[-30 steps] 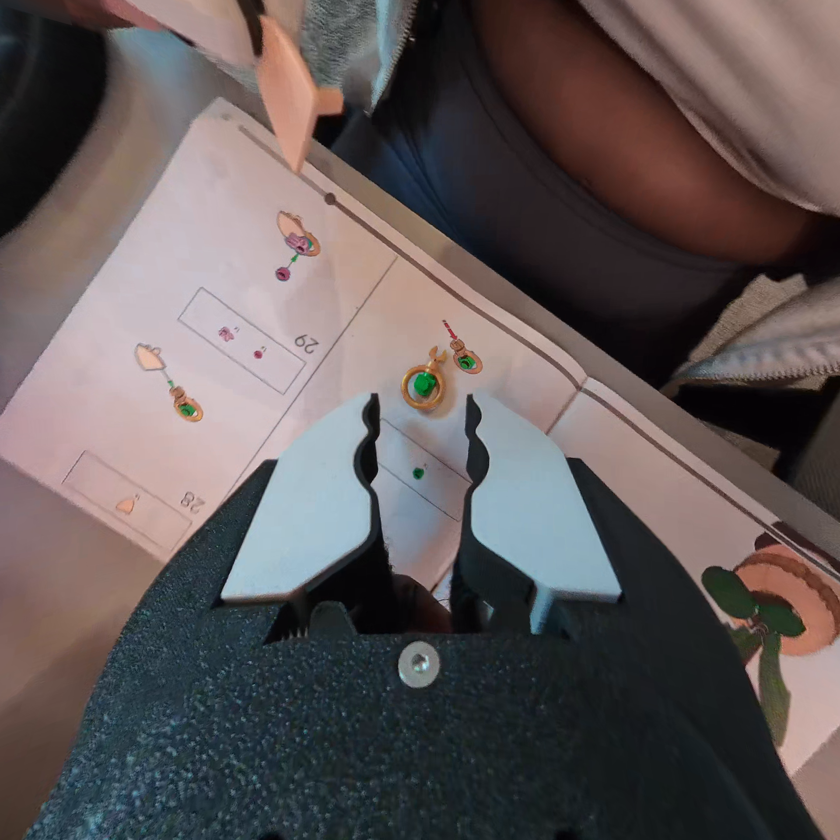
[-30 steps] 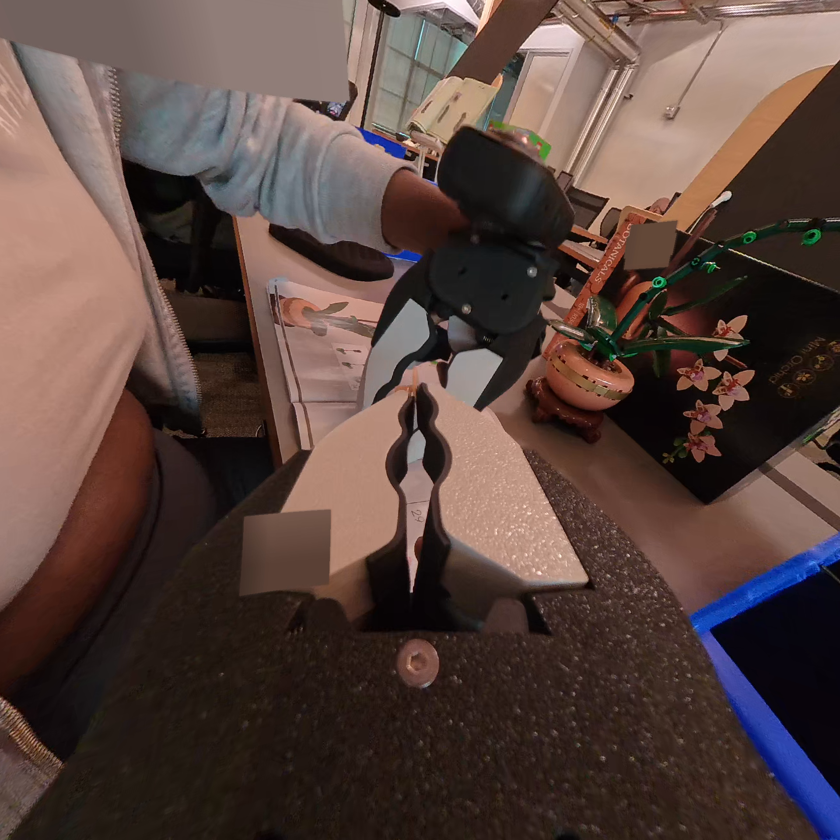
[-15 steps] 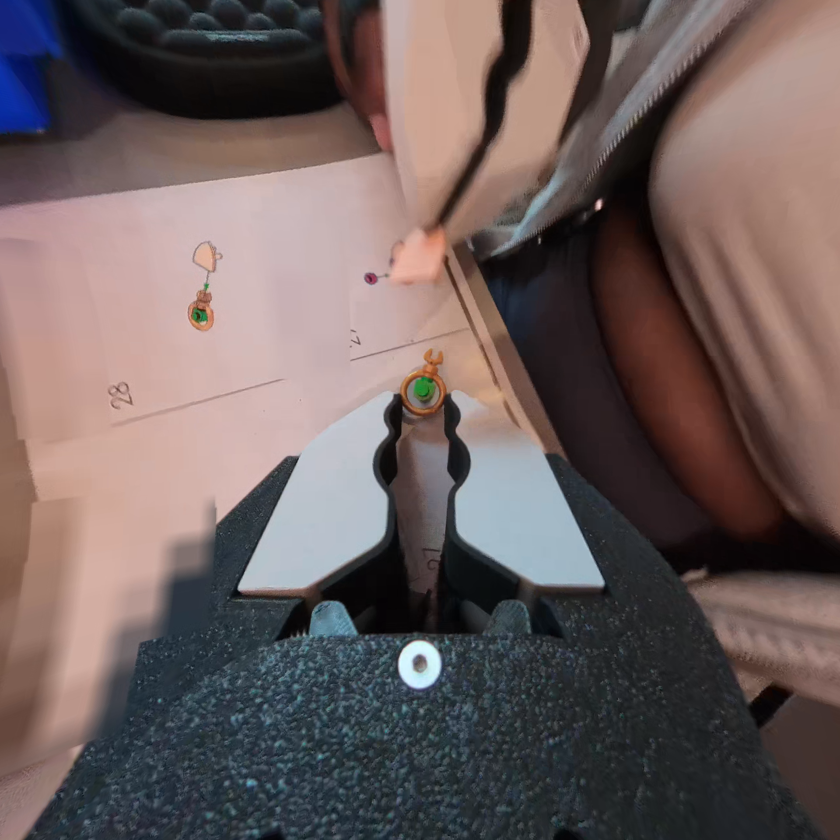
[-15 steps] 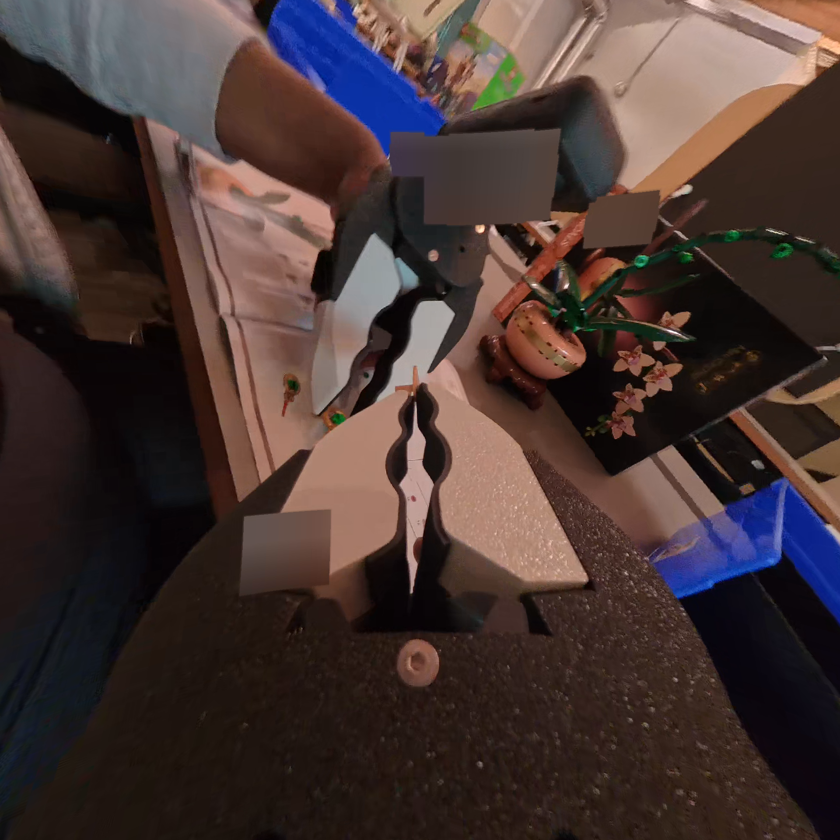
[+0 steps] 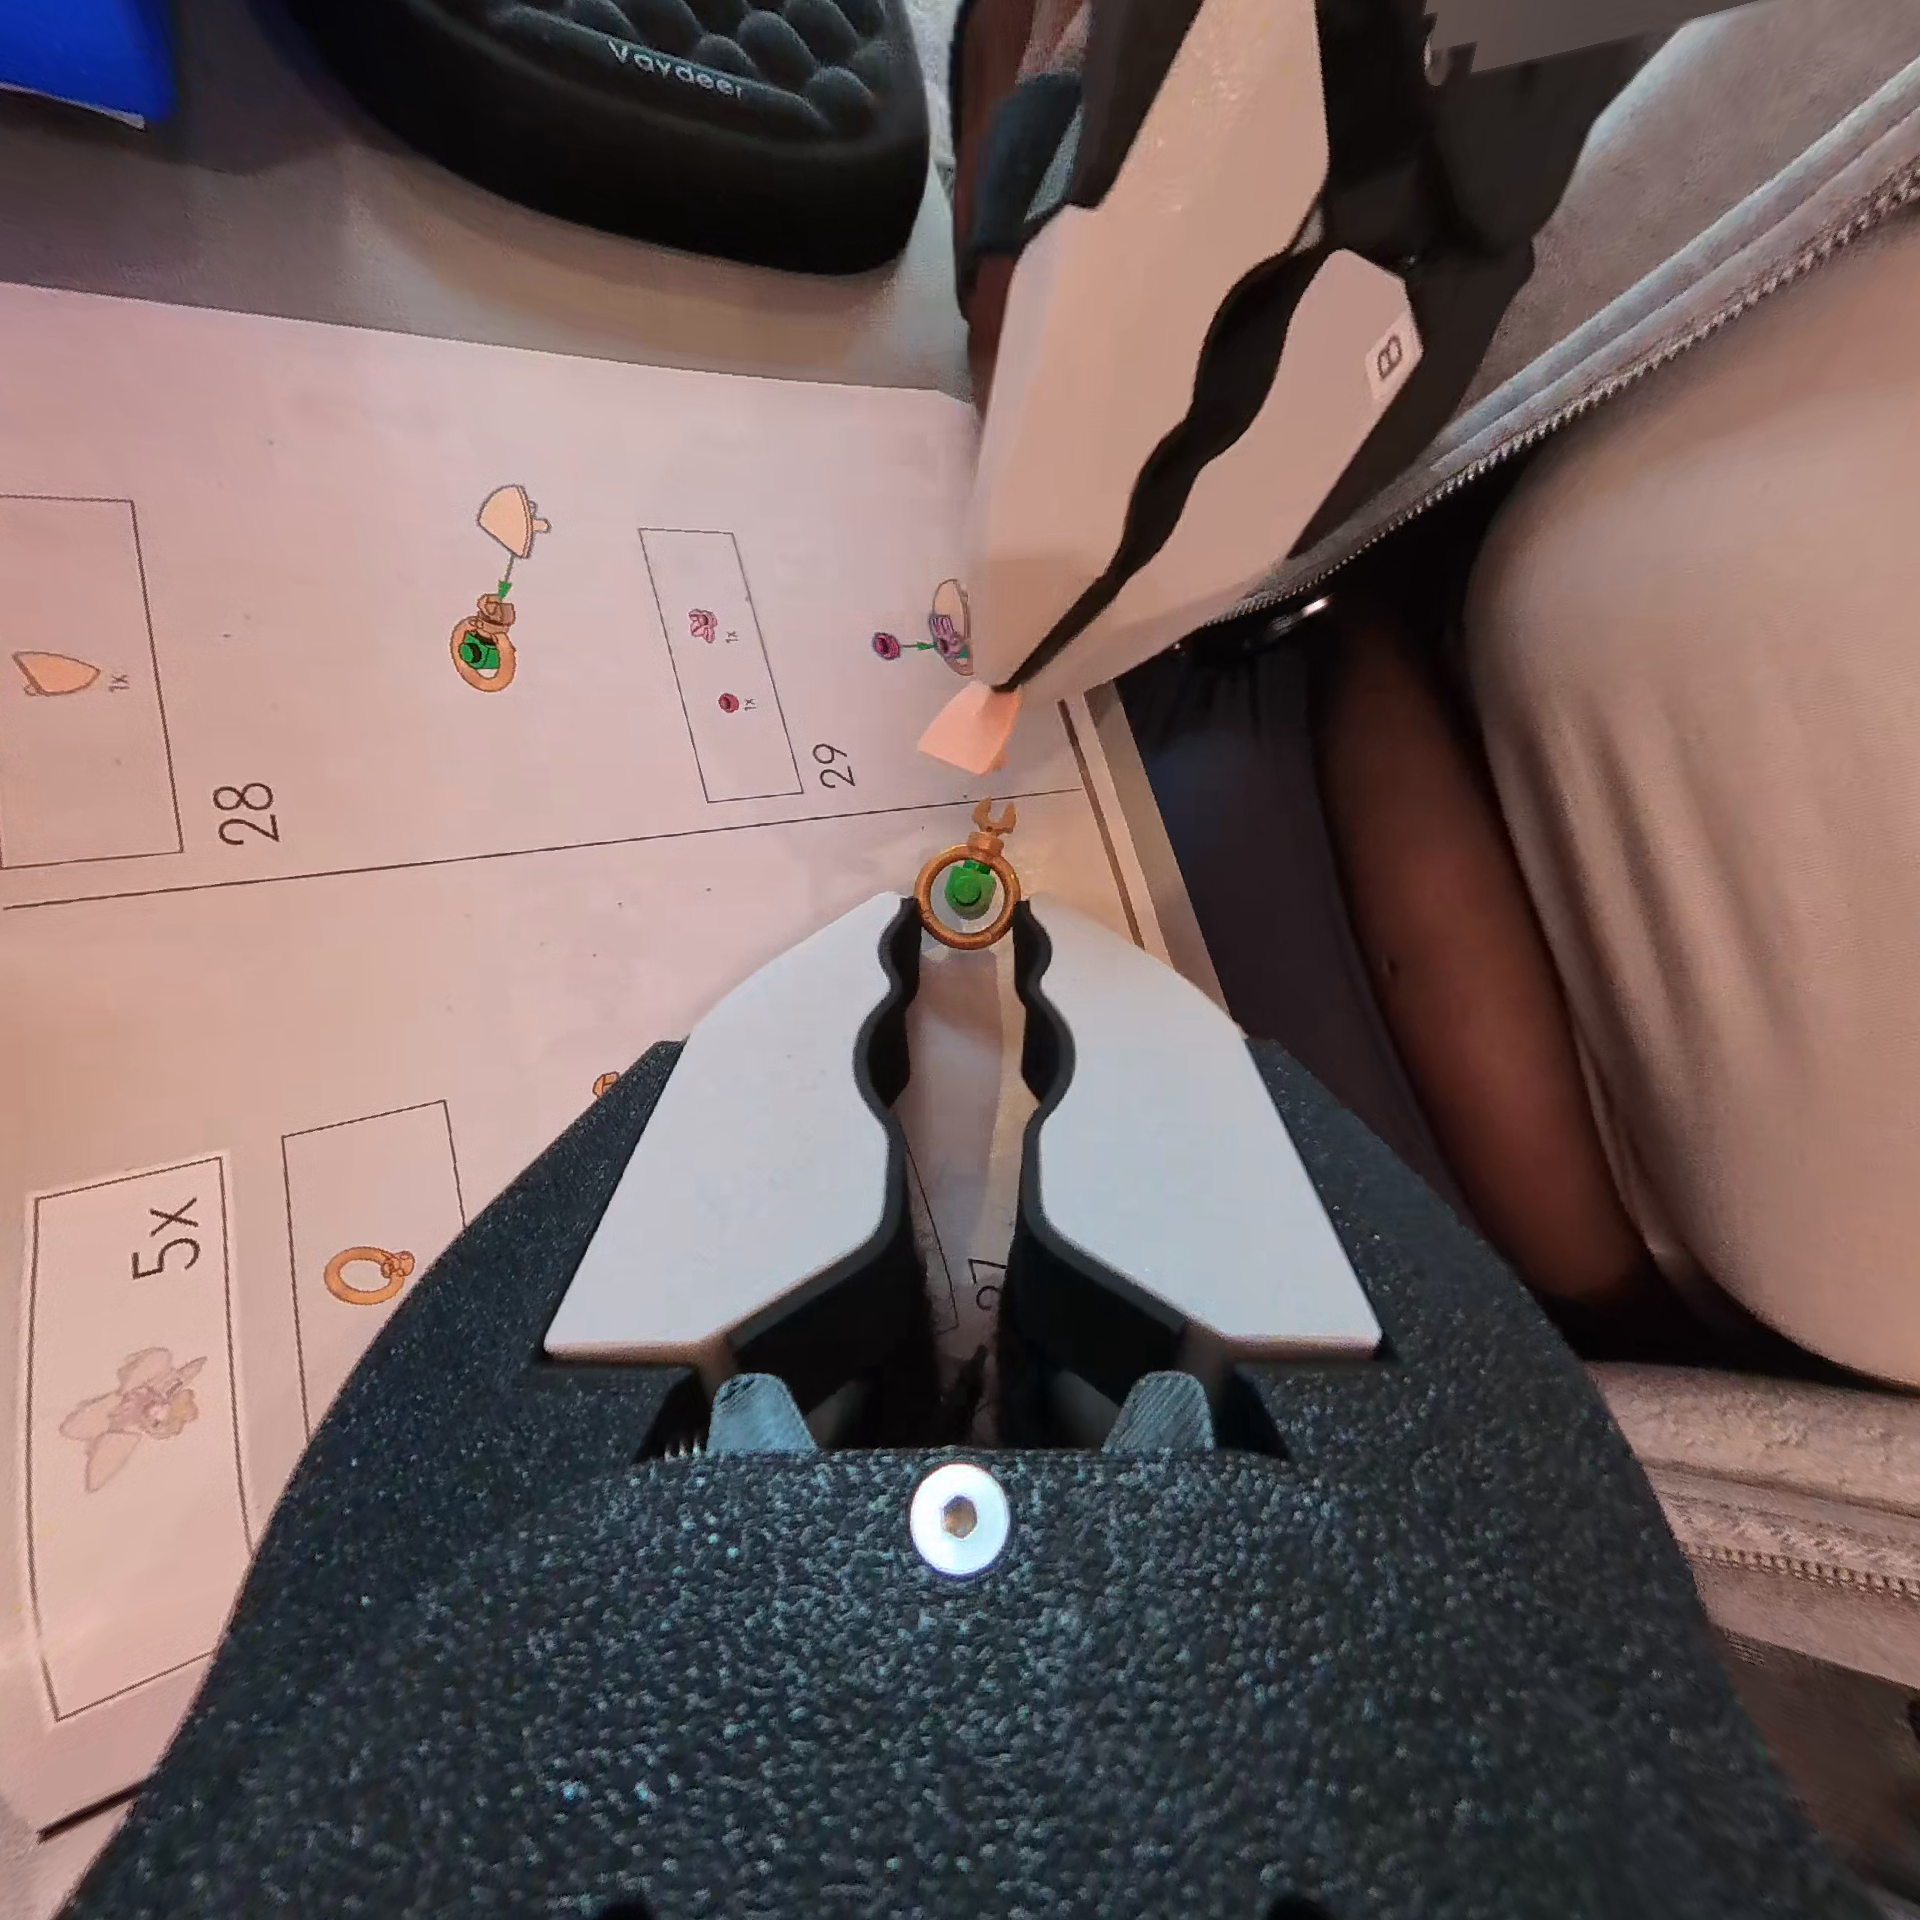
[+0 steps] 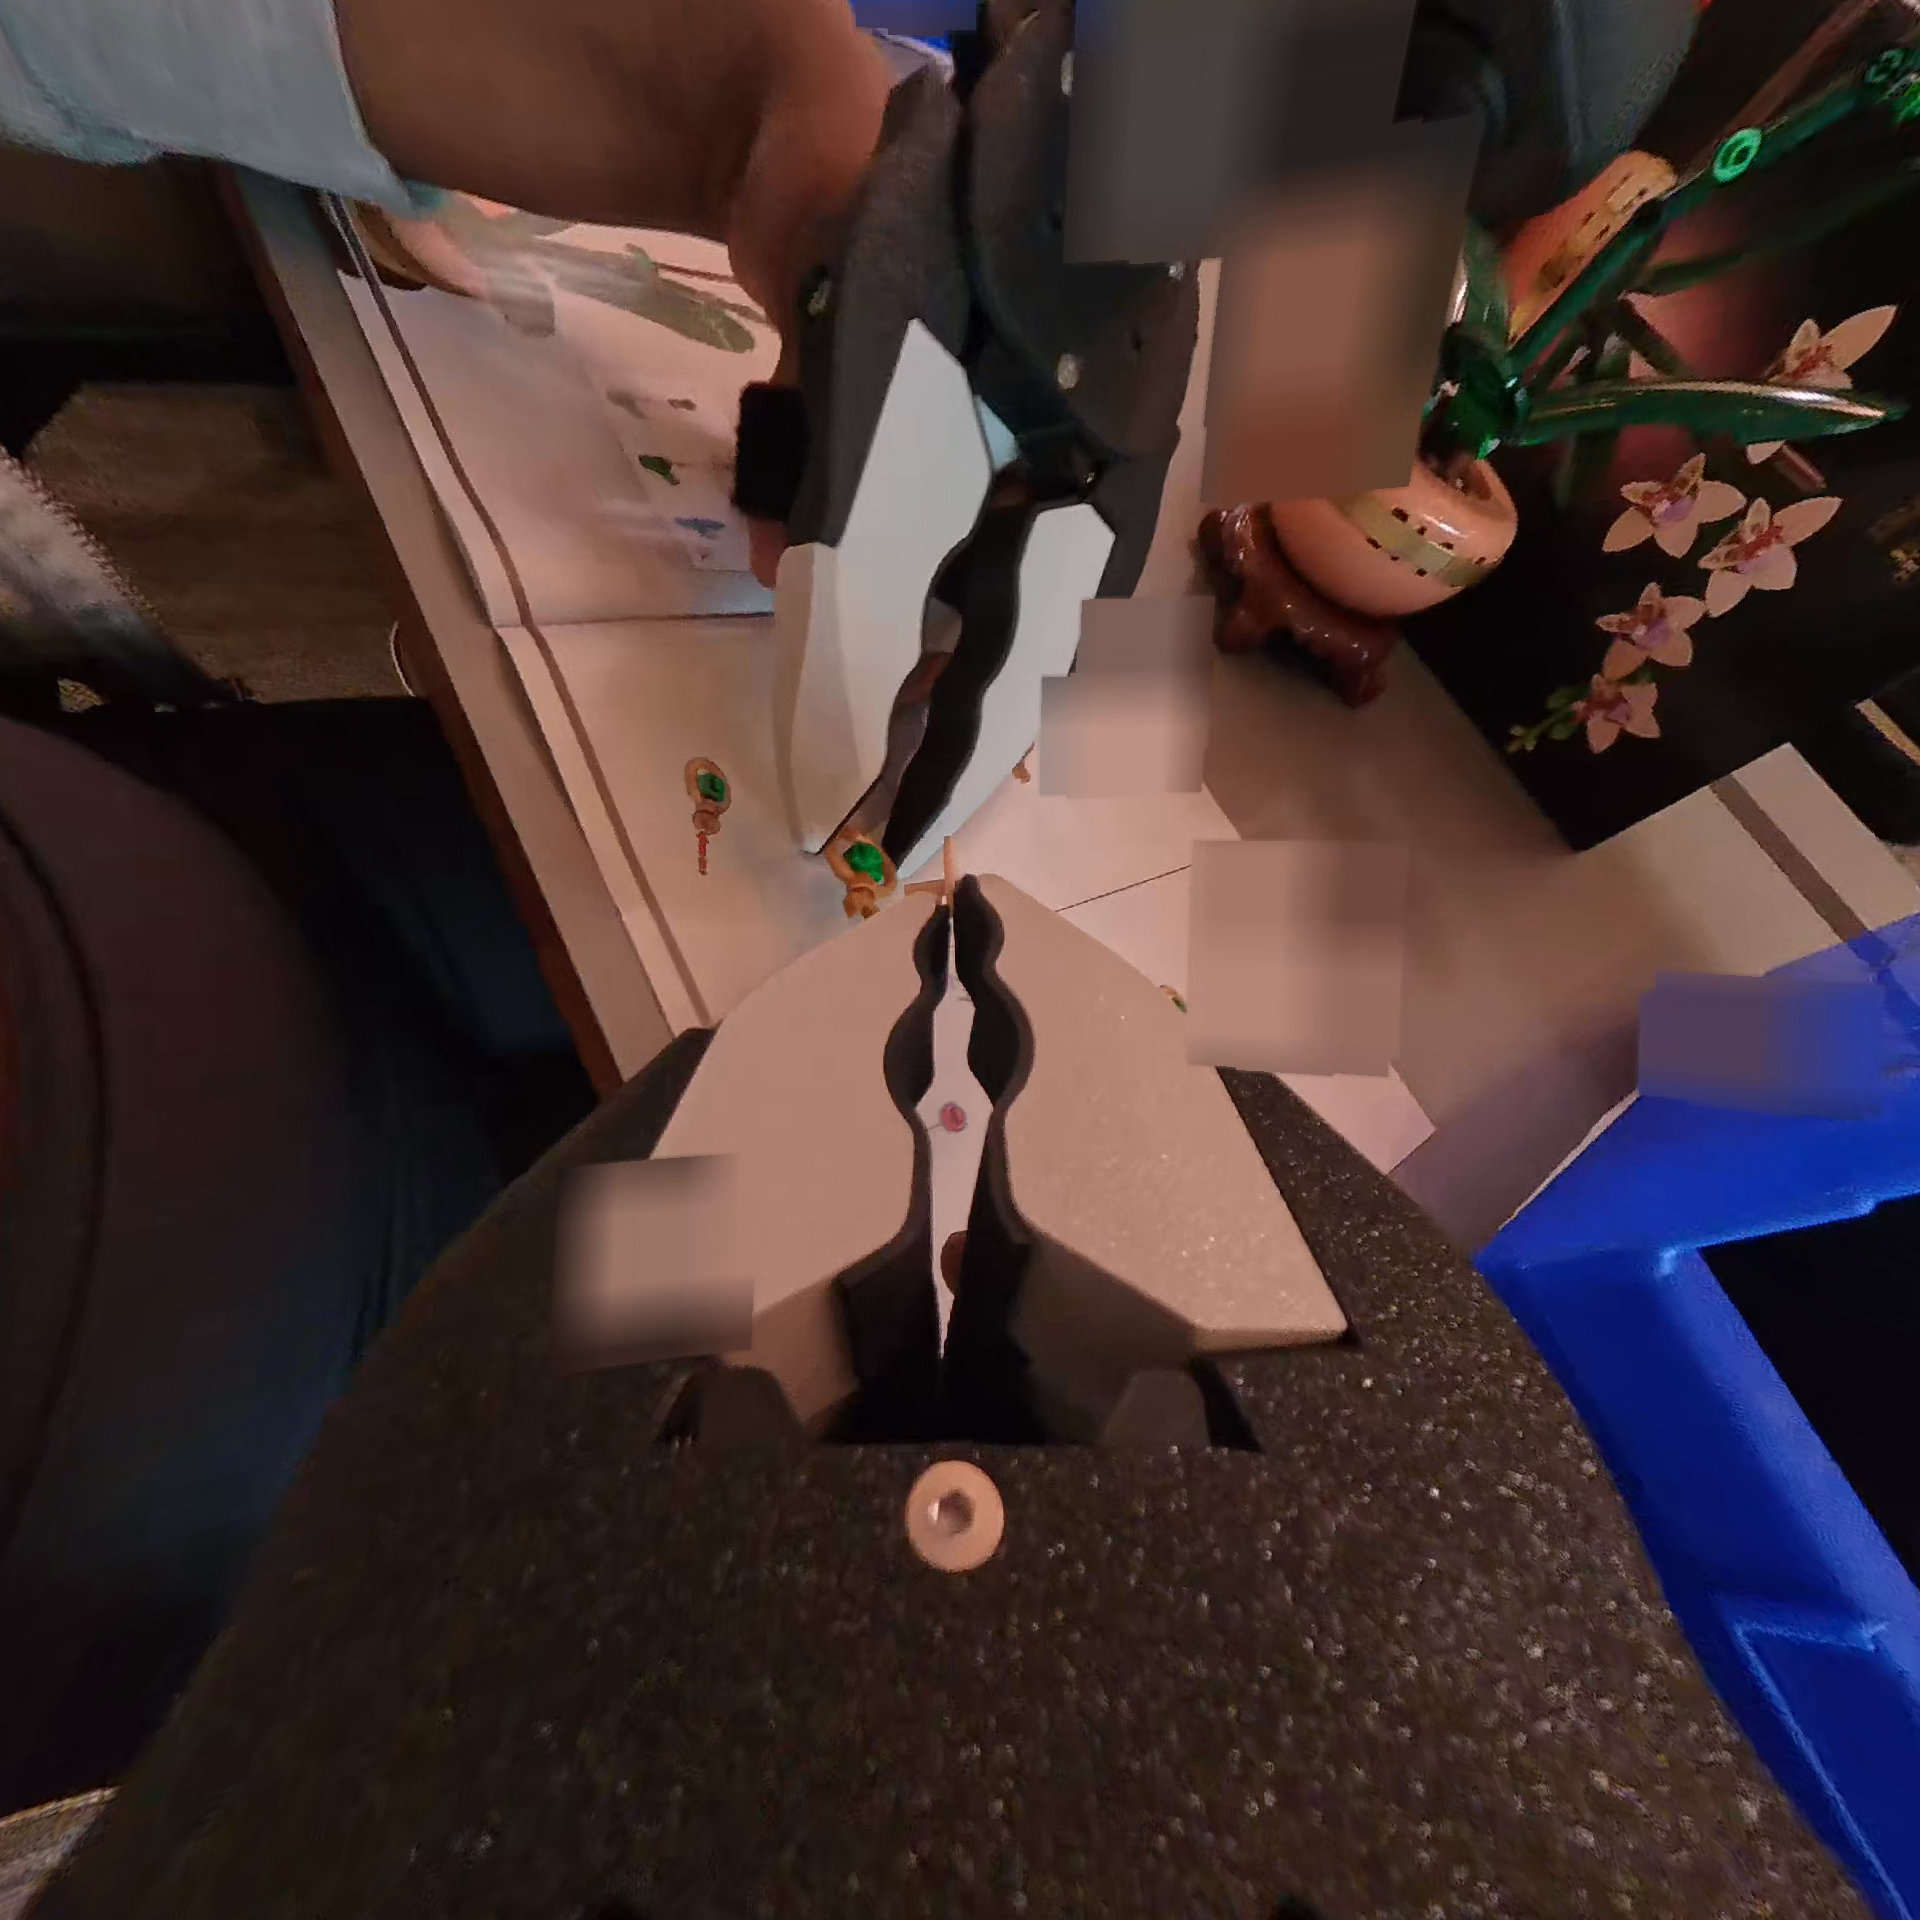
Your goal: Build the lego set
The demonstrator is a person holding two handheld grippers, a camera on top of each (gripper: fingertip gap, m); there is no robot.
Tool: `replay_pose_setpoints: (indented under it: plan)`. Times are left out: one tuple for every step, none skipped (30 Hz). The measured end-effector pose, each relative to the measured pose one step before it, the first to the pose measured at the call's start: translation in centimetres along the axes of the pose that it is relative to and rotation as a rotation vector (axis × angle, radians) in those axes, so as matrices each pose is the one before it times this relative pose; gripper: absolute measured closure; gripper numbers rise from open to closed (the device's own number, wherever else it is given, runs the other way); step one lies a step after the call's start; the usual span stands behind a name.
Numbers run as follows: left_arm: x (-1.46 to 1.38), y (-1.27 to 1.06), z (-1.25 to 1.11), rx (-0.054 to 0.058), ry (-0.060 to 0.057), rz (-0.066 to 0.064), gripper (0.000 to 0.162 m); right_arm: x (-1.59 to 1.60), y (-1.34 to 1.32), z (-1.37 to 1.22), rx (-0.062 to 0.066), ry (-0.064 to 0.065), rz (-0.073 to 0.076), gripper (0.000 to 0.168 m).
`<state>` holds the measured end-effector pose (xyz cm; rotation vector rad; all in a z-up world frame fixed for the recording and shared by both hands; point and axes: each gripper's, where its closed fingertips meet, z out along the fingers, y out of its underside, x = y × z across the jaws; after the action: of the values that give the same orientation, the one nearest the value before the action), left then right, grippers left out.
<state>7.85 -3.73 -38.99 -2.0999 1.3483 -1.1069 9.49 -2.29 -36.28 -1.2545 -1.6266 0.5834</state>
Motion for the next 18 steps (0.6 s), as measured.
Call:
replay_pose_setpoints:
  plan:
    - [-0.004, -0.011, -0.008, 0.0005, 0.0114, -0.0129, 0.145, -0.28, 0.178, 0.041, -0.0175, -0.001, -0.0011, 0.167]
    - [0.003, -0.025, -0.023, 0.0009, 0.0163, -0.0188, 0.145, -0.279, 0.201, 0.04, -0.0153, -0.0046, -0.0087, 0.167]
    - [0.001, -0.021, -0.026, 0.0006, 0.0188, -0.0211, 0.145, -0.09, 0.248, 0.066, -0.0149, 0.004, -0.0169, 0.167]
    - [0.019, -0.019, -0.007, -0.0002, 0.0192, -0.02, 0.145, 0.044, 0.132, 0.047, -0.004, 0.0077, -0.0253, 0.167]
    - [0.011, -0.024, -0.012, 0.0004, 0.0141, -0.0157, 0.145, 0.078, -0.169, -0.031, 0.0155, 0.0045, -0.0148, 0.167]
    - [0.022, -0.003, 0.004, -0.0012, 0.0089, -0.0074, 0.145, -0.104, -0.167, 0.011, 0.0137, -0.0112, -0.0088, 0.167]
    - [0.007, 0.006, 0.007, -0.0008, 0.0013, -0.0002, 0.145, 0.009, -0.113, 0.039, 0.0111, -0.0015, -0.005, 0.167]
    - [-0.004, 0.005, 0.006, -0.0001, -0.0017, 0.002, 0.145, 0.004, 0.056, 0.056, -0.0038, -0.0019, -0.0068, 0.167]
    - [0.006, -0.004, 0.002, 0.0001, -0.0015, 0.0015, 0.145, -0.057, 0.01, 0.025, -0.0006, -0.0055, -0.0126, 0.167]
    - [-0.008, -0.007, 0.004, 0.0, -0.0011, 0.0012, 0.145, 0.118, -0.01, -0.024, 0.0048, 0.0071, -0.0138, 0.167]
    - [-0.004, 0.006, 0.006, 0.0, 0.0, -0.0002, 0.145, 0.068, 0.08, 0.007, -0.001, 0.0025, -0.0086, 0.167]
    - [-0.001, -0.011, -0.003, 0.0001, 0.0007, -0.0009, 0.145, -0.075, 0.07, 0.014, -0.0025, -0.0078, -0.0058, 0.167]
    - [-0.004, 0.001, 0.009, 0.0001, 0.001, -0.0014, 0.146, -0.011, -0.031, 0.004, 0.0027, 0.0016, -0.0051, 0.167]
    - [0.002, -0.012, -0.003, 0.0001, 0.0008, -0.0011, 0.146, -0.062, -0.043, 0.018, 0.0022, 0.0, -0.0082, 0.167]
    - [-0.011, 0.002, 0.009, 0.0001, 0.0007, -0.001, 0.146, -0.056, -0.063, 0.026, 0.0024, 0.0027, -0.0094, 0.167]
    - [0.0, -0.001, 0.0, 0.0001, -0.0001, -0.0002, 0.146, -0.024, -0.016, 0.04, -0.0002, 0.0066, -0.0106, 0.167]
    - [-0.002, -0.006, 0.008, 0.0, -0.0003, 0.0001, 0.145, -0.032, 0.004, 0.049, -0.0018, 0.0044, -0.0109, 0.167]
    - [-0.002, -0.005, 0.008, 0.0, -0.0003, 0.0, 0.146, -0.048, 0.039, 0.046, -0.0033, 0.0025, -0.0105, 0.167]
